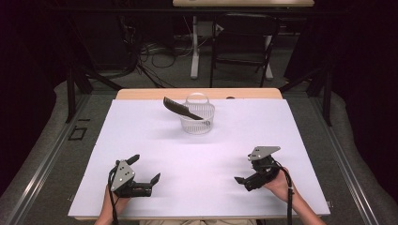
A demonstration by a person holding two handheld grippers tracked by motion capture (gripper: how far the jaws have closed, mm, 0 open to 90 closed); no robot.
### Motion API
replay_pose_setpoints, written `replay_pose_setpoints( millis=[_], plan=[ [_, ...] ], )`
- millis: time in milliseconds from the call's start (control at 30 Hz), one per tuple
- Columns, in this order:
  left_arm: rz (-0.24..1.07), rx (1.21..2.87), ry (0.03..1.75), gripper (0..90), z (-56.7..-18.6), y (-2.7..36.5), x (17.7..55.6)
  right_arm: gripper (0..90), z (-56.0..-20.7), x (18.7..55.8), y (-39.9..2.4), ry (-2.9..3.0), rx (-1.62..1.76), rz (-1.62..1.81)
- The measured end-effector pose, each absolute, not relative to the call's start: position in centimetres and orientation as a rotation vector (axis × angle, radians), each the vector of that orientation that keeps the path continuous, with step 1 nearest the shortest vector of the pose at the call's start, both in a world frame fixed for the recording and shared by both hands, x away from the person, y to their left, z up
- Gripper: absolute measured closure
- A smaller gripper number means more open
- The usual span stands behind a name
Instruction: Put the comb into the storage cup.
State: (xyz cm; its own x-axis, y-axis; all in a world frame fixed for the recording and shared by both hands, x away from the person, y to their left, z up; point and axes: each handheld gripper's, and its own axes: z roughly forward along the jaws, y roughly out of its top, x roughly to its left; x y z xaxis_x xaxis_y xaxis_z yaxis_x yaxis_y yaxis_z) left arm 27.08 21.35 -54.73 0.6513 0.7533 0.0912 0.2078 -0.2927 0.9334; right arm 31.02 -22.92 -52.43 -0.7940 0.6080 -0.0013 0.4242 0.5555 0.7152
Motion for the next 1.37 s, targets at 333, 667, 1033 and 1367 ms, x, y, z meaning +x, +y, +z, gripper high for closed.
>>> replay_pose_setpoints(
  millis=[333,667,1033,1367],
  plan=[
    [0.648,1.808,0.777,1.3,-54.7,21.4,27.0,0.2,-52.5,29.6,-24.0,2.429,0.842,1.138],
    [0.648,1.818,0.775,1.2,-54.7,21.3,26.9,0.2,-52.1,28.0,-25.2,2.312,0.818,1.214],
    [0.645,1.820,0.780,1.2,-54.7,21.5,26.8,0.2,-52.0,26.1,-26.2,2.232,0.780,1.253],
    [0.647,1.818,0.793,1.2,-54.7,21.7,26.8,0.1,-52.3,25.7,-26.9,2.187,0.748,1.271]
  ],
)
